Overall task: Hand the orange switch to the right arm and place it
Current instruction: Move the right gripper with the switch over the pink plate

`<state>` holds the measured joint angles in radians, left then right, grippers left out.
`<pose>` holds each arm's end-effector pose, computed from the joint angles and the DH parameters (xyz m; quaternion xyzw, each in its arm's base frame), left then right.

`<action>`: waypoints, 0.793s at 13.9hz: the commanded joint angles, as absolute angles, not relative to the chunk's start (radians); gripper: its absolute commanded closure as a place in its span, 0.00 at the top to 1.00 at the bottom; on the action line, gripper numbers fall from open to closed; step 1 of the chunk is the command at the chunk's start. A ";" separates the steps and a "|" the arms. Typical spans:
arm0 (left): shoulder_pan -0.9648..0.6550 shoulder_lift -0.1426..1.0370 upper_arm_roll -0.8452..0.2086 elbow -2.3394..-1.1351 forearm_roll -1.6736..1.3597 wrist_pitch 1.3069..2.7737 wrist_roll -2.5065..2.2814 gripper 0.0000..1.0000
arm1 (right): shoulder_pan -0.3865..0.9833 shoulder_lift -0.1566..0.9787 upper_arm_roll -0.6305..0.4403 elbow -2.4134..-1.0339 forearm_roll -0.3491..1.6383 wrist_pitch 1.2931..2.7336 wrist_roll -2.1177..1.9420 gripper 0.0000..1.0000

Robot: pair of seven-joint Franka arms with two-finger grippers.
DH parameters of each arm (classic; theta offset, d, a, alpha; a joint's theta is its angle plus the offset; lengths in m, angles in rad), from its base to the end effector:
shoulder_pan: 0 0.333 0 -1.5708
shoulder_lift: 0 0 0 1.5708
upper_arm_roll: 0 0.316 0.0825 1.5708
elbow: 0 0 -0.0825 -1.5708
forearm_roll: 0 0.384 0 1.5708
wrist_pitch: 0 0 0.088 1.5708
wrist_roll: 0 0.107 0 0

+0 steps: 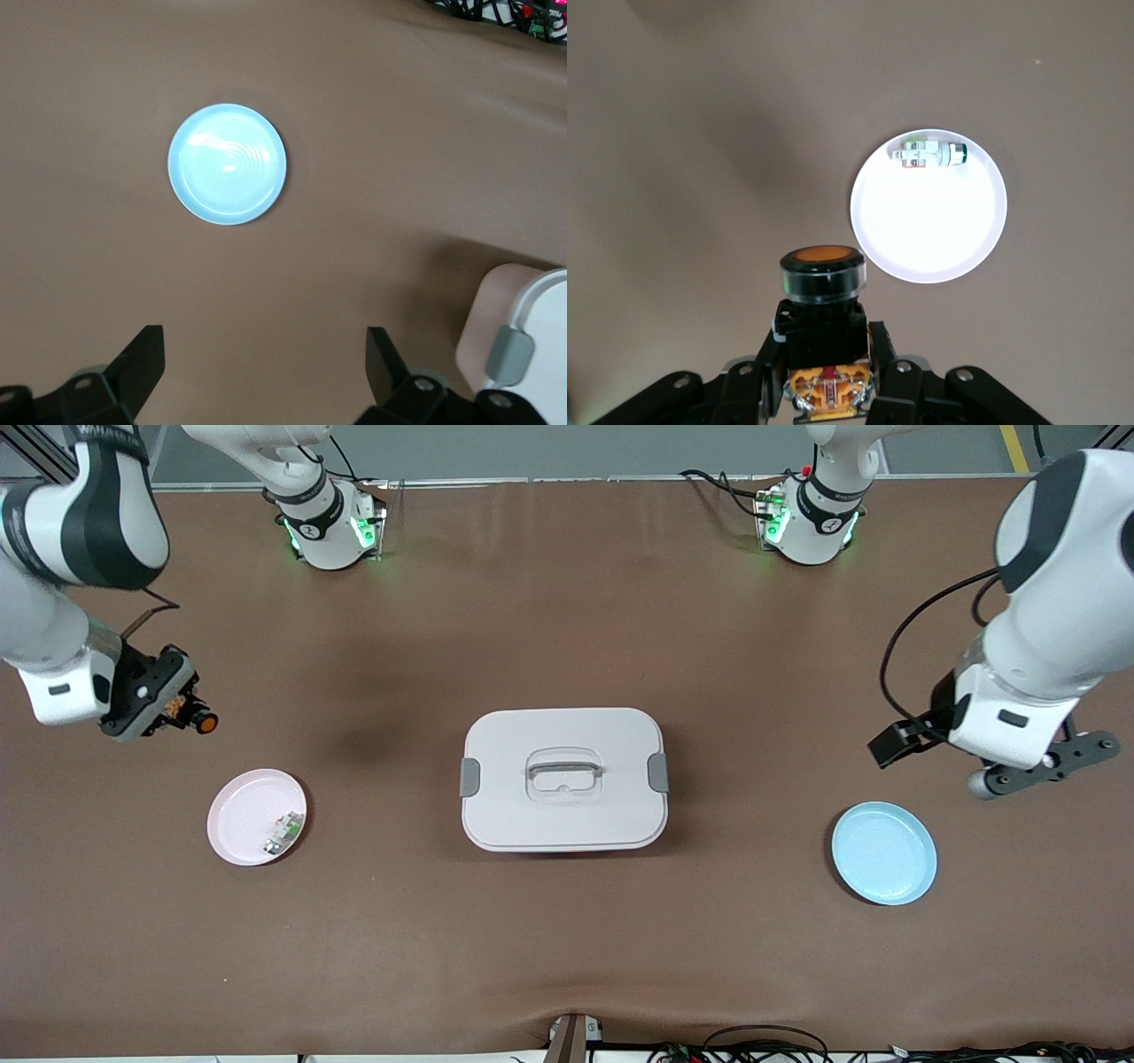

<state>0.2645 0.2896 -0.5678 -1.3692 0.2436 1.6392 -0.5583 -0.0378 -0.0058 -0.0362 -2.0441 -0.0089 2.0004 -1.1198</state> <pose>0.6270 -0.1182 0.5761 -0.9904 -0.1306 -0.0295 0.0356 0.5430 -0.0408 0.4398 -0.8652 -0.5010 0.0179 0.0074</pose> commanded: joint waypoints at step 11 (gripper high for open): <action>0.023 -0.040 -0.167 -1.560 0.065 1.529 -0.229 1.00 | -0.083 0.313 -0.015 -2.033 -0.029 2.354 -1.212 0.00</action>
<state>0.0337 0.0470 -0.1953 -1.4746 0.1074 1.5241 -0.2539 -0.0588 0.2683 -0.0335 -2.0468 -0.0090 2.3042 -1.2020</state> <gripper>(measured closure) 0.000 0.586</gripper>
